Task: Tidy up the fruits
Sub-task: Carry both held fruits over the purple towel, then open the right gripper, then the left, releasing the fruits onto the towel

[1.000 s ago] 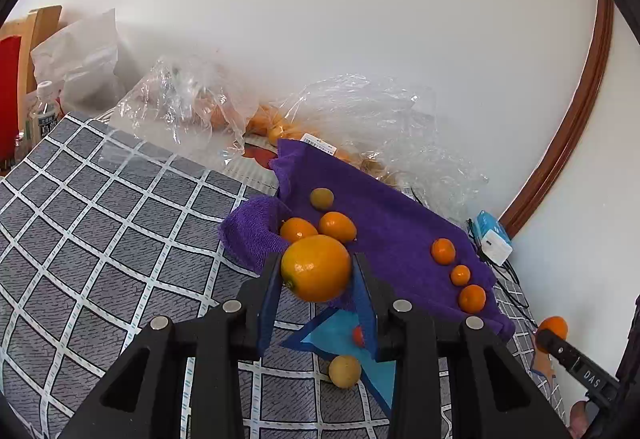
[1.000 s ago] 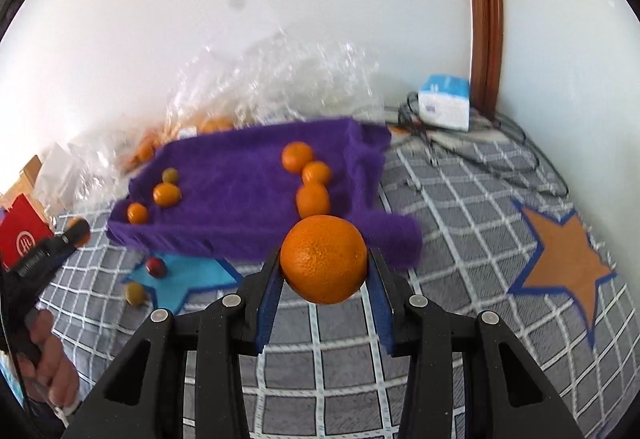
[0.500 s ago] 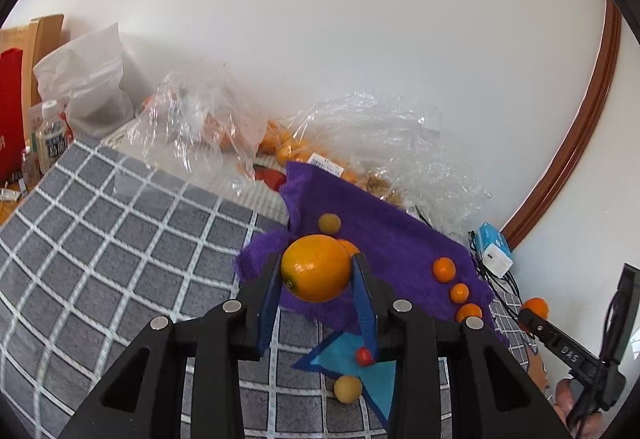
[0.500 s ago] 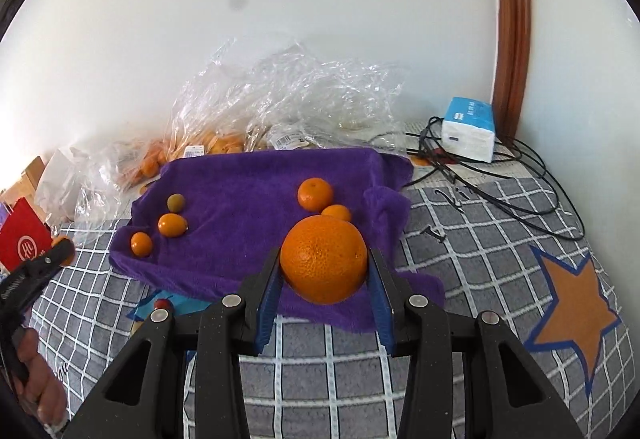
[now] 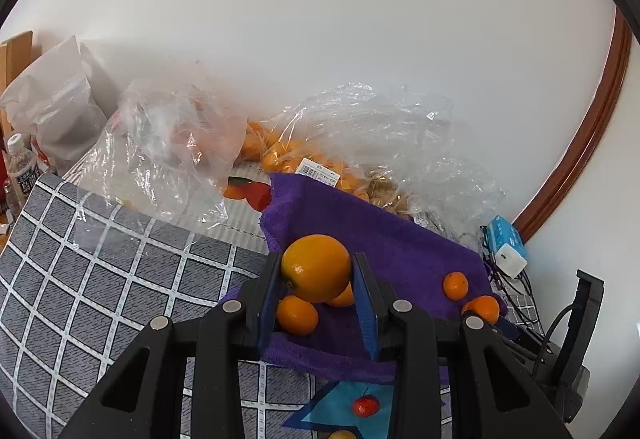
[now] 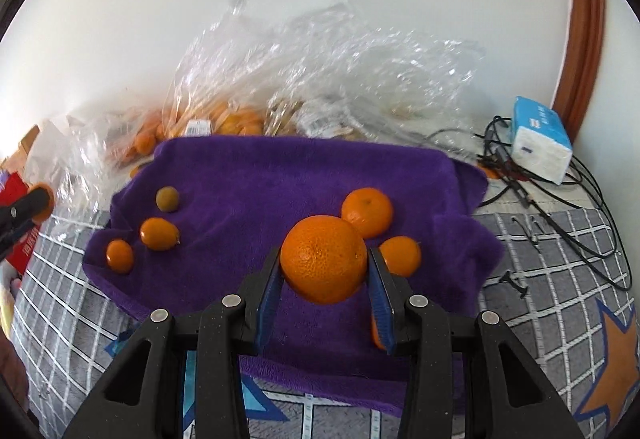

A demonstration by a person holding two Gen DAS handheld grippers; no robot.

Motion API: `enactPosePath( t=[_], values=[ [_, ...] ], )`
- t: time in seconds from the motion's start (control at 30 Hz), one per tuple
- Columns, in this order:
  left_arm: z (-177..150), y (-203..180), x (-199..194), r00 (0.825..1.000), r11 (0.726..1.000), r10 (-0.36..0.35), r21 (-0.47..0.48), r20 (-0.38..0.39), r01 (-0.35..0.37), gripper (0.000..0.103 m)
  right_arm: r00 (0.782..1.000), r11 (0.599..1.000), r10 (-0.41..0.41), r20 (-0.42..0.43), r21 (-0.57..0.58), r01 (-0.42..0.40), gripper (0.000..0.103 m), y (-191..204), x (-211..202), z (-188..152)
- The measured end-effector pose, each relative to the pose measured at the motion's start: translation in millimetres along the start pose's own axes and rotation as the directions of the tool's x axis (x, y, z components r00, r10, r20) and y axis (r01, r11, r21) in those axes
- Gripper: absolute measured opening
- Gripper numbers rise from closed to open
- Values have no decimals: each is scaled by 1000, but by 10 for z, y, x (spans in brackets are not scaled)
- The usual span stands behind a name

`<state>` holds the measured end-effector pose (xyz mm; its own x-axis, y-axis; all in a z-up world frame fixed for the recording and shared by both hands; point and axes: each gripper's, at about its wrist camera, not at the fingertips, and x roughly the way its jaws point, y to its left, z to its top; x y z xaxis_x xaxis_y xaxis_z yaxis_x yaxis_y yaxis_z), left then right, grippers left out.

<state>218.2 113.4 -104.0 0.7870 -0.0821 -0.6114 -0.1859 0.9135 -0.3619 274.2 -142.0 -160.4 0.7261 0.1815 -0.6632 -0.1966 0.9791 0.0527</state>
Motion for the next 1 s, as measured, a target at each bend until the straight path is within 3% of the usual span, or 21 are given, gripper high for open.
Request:
enactPosePath(
  t=[0.4,0.57,0.7,1.0],
  values=[
    [22,-58,680,992,999,42,5,-120,-42,33,997,1000,21,-75,-16,-22,42,6,237,-142],
    [31,-96,886,986,997,73,21,-153,-70,33,998,999,53,-20,-8,-53,62,-23,89,-107],
    [11,-112,984,981,997,80,22,-175,-78,33,997,997,74,17,1,-74,67,-40,3,-88],
    [-38,-159,1073,971,994,109,54,-213,-100,33,999,999,49,11,-4,-49,67,-37,20,-98]
  ],
)
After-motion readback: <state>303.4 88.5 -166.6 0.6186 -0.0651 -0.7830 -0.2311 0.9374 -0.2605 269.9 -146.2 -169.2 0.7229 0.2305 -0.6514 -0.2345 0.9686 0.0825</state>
